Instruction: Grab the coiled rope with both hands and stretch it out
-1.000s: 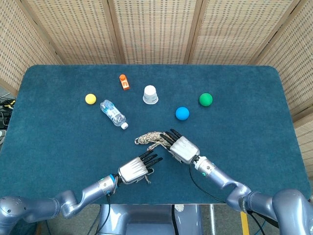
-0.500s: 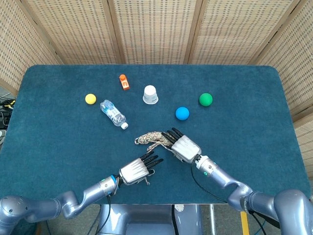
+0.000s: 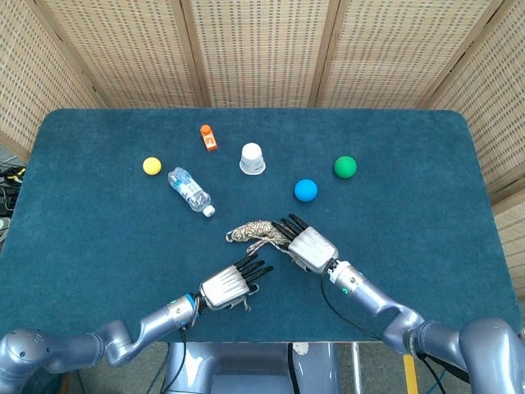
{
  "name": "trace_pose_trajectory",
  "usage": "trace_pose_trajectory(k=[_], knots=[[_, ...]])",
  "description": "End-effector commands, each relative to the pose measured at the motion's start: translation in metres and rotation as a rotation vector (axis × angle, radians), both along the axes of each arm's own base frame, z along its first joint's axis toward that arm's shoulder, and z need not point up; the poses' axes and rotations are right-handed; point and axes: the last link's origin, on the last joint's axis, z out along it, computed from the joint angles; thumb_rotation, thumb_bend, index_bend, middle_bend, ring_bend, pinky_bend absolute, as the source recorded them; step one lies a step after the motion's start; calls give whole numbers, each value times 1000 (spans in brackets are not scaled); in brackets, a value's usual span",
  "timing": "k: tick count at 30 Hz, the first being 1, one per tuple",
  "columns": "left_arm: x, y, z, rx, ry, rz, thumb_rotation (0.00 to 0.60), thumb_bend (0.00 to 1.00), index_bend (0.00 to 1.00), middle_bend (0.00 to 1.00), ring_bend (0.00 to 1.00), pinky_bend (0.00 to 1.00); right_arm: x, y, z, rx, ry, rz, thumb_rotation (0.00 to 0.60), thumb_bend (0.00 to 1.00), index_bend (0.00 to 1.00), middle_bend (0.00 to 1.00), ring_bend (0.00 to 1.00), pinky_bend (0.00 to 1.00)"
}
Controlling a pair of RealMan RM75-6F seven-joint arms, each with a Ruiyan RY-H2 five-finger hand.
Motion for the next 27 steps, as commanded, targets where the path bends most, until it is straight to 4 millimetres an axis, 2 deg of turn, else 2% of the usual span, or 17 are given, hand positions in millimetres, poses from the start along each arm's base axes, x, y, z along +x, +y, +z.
trace_pose_trajectory(k=[1, 5, 12, 21, 27], knots=[[-2, 0, 0, -1, 2, 3, 600, 440, 486, 0, 0, 0, 0, 0, 0, 0, 1, 0, 600, 438, 652, 9, 0, 0], [-2, 0, -1, -4, -4, 8, 600, 440, 531, 0, 0, 0, -1, 0, -1, -1, 2, -1, 600, 442, 653, 10, 0, 0], [-1, 0, -4, 6, -8, 8, 600, 439, 693, 0, 0, 0, -1, 0, -1, 0, 2, -1, 600, 443, 654, 11, 0, 0], [-2, 1, -1, 15, -8, 14, 600, 439, 721, 0, 0, 0, -1, 0, -1, -3, -3, -3, 600, 444, 654, 12, 0, 0], [-1, 4, 11, 36, -29, 4, 600, 439, 722, 0, 0, 0, -3, -1, 2, -11, -3, -6, 600, 441, 655, 12, 0, 0]])
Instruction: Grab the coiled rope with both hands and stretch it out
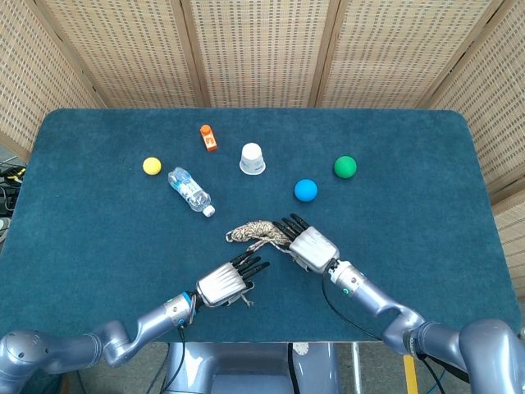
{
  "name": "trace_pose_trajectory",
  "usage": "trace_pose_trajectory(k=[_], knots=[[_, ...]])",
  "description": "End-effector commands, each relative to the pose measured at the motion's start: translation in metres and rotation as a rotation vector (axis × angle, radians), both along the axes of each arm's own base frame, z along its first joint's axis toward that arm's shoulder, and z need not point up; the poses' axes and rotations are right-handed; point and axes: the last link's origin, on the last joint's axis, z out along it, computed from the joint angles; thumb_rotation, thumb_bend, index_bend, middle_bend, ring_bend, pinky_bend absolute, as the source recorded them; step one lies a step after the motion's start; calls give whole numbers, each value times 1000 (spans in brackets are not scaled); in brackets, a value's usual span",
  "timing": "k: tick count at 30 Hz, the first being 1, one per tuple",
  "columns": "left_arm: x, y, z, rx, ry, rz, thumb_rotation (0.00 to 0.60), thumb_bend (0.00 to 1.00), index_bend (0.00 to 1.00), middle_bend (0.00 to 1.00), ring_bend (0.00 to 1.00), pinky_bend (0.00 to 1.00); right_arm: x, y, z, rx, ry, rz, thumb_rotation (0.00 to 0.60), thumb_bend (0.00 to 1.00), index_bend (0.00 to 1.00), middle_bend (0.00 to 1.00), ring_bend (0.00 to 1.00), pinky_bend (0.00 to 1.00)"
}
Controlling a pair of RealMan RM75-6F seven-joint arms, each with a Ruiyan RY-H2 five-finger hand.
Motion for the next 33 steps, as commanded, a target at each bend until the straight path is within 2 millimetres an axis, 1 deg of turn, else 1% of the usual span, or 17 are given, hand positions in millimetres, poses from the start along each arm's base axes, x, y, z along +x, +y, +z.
trace_pose_trajectory(k=[1, 10, 15, 19, 21, 25, 28, 33], knots=[[0, 2, 7, 14, -8, -6, 600, 439, 723, 0, 0, 0, 0, -1, 2, -4, 0, -1, 600, 442, 655, 12, 0, 0], [-9, 6, 25, 43, -7, 4, 600, 439, 724, 0, 0, 0, -1, -1, 7, -18, 3, -2, 600, 442, 655, 12, 0, 0], [-21, 13, 43, 78, -17, 27, 600, 439, 724, 0, 0, 0, -3, -2, 12, -34, 7, -5, 600, 441, 655, 12, 0, 0], [-43, 26, 70, 142, -15, 68, 600, 439, 725, 0, 0, 0, -5, -5, 18, -57, 11, -12, 600, 441, 655, 12, 0, 0], [-50, 30, 78, 161, -12, 81, 600, 438, 725, 0, 0, 0, -6, -6, 20, -63, 13, -13, 600, 444, 656, 12, 0, 0], [-77, 45, 105, 226, -5, 144, 600, 440, 725, 0, 0, 0, -9, -8, 28, -88, 23, -14, 600, 444, 657, 12, 0, 0], [-91, 50, 117, 258, 1, 169, 600, 439, 725, 0, 0, 0, -11, -10, 33, -103, 35, -15, 600, 442, 657, 12, 0, 0], [-118, 55, 138, 305, 4, 223, 600, 440, 725, 0, 0, 0, -22, -14, 46, -140, 73, -27, 600, 442, 658, 13, 0, 0]])
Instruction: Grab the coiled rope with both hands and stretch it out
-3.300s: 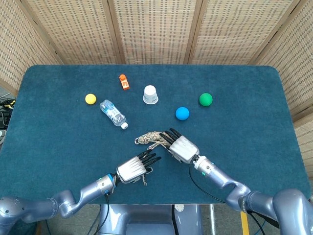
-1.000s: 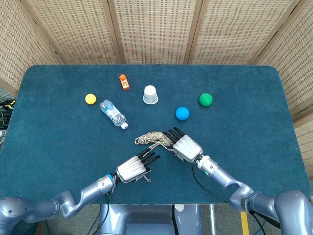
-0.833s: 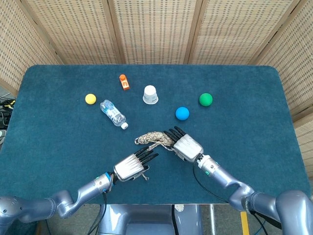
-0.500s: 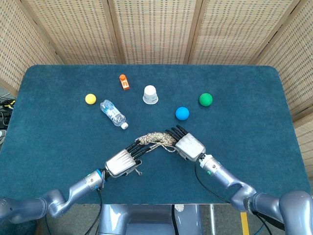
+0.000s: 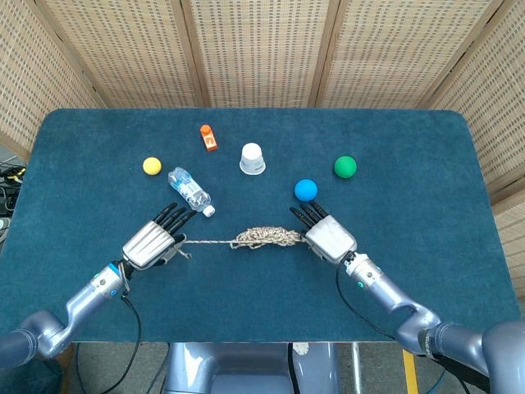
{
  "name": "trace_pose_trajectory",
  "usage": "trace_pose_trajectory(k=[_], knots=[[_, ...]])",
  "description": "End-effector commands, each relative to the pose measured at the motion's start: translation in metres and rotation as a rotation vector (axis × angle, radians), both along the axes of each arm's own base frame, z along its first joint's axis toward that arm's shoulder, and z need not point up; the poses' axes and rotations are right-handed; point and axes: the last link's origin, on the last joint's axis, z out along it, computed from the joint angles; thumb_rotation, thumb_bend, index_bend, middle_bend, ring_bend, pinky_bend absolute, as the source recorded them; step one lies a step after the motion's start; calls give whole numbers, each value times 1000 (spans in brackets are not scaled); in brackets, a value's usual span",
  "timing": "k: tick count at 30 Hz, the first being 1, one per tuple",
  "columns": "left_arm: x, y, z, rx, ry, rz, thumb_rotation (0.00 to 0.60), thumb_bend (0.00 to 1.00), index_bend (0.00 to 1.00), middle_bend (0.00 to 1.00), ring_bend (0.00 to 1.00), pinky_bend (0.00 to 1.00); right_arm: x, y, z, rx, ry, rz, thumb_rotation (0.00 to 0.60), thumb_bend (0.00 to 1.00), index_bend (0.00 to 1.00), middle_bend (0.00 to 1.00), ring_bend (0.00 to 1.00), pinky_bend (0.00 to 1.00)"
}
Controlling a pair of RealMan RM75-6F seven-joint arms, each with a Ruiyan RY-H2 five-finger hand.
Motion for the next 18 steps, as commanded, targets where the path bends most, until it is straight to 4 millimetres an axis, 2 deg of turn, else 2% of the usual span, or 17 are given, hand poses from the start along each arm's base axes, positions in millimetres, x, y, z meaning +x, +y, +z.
trace_pose_trajectory(k=[1, 10, 18], knots=[[-22, 2, 17, 36, -3, 43, 600, 439, 725, 0, 0, 0, -8, -2, 10, -24, 23, -11, 600, 443, 658, 13, 0, 0], [-71, 4, 46, 101, 19, 138, 600, 439, 725, 0, 0, 0, -35, 2, 43, -76, 103, -29, 600, 442, 658, 13, 0, 0], [-88, 2, 53, 118, 0, 175, 600, 439, 725, 0, 0, 0, -55, 8, 62, -102, 121, -67, 600, 443, 658, 12, 0, 0]])
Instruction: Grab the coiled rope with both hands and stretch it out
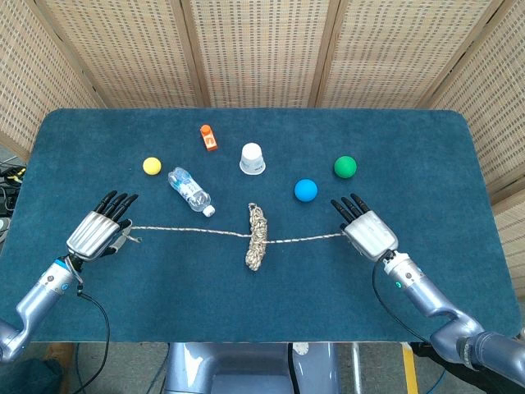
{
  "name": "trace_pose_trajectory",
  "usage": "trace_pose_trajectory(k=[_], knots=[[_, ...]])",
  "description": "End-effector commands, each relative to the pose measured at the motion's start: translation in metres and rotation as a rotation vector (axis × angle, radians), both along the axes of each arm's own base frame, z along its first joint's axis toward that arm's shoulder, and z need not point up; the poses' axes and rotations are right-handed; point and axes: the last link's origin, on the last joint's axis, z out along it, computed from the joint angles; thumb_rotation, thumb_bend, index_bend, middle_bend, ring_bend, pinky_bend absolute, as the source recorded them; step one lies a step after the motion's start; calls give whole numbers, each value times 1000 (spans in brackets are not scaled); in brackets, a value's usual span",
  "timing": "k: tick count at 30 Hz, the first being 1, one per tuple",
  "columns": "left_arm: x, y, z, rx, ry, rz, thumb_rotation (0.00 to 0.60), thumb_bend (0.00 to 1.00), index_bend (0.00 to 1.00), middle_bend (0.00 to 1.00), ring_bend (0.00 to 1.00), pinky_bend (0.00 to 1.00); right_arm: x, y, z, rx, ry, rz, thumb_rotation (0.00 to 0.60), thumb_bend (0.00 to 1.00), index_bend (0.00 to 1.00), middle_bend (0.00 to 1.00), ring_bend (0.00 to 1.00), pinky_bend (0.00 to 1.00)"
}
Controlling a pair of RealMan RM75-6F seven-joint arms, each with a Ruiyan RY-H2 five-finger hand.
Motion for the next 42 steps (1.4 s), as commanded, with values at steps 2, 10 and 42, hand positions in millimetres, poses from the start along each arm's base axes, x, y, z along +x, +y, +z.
trace_pose_trajectory(k=[2, 10, 42], knots=[[-5, -3, -1, 2, -17, 13, 600, 439, 725, 0, 0, 0, -7, 2, 4, -6, 5, -13, 600, 444, 658, 12, 0, 0], [-6, -4, -2, 1, -23, 10, 600, 439, 725, 0, 0, 0, -12, 3, 3, -5, 6, -21, 600, 443, 658, 13, 0, 0], [8, -114, 96, 272, -420, 247, 600, 0, 0, 0, 0, 0, -32, 114, 92, -355, -516, -216, 600, 0, 0, 0, 0, 0]])
